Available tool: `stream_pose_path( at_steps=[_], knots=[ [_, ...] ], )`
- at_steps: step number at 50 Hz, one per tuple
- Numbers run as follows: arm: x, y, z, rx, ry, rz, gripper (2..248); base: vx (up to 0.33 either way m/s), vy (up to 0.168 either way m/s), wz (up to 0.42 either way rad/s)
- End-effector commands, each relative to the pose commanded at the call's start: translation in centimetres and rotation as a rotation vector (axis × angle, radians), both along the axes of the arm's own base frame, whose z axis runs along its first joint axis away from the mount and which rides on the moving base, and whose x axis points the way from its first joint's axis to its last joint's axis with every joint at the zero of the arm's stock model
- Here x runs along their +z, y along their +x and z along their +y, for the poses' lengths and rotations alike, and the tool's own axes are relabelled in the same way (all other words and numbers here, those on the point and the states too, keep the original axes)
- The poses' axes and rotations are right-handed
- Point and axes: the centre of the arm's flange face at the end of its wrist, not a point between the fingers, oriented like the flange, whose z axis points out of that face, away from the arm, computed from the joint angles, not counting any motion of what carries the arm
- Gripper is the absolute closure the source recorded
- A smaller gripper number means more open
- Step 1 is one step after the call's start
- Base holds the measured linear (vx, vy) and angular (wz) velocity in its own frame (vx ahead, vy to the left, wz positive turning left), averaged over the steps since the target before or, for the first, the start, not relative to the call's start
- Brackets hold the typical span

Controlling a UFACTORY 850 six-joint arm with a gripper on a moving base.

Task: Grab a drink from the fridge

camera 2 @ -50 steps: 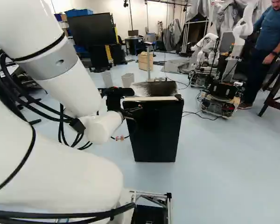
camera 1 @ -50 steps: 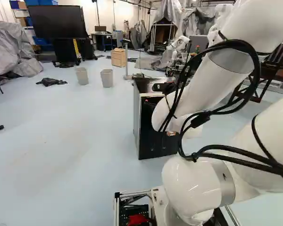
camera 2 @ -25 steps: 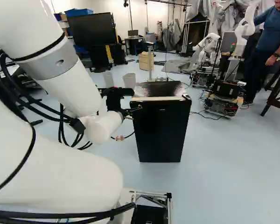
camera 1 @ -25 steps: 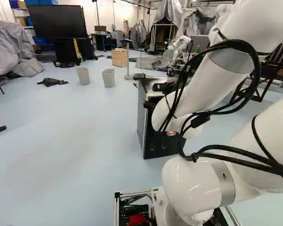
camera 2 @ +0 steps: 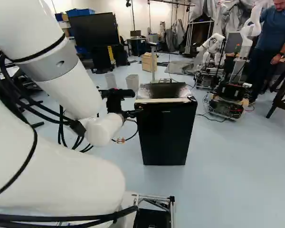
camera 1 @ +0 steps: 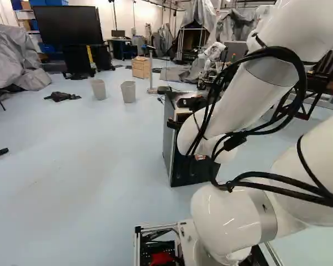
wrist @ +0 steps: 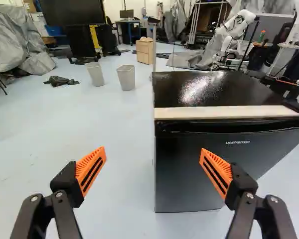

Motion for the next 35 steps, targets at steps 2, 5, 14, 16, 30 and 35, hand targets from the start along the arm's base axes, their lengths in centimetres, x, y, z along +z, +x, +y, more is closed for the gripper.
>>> stream_pose_path(
  at_steps=[2, 5, 14, 16, 30, 35],
  knots=[
    [0.0, 0.0, 0.1, 0.002, 0.000, 0.000, 3, 0.000, 0.000, 0.000],
    [0.0, 0.0, 0.2, 0.005, 0.000, 0.000, 3, 0.000, 0.000, 0.000],
    [0.0, 0.0, 0.6, 0.014, 0.004, 0.000, 3, 0.000, 0.000, 0.000],
    [0.0, 0.0, 0.7, 0.016, 0.005, 0.000, 3, 0.000, 0.000, 0.000],
    [0.0, 0.1, 1.4, 0.018, 0.017, 0.002, 3, 0.000, 0.000, 0.000],
    [0.0, 0.2, 1.6, 0.018, 0.022, 0.003, 3, 0.000, 0.000, 0.000]
  ],
)
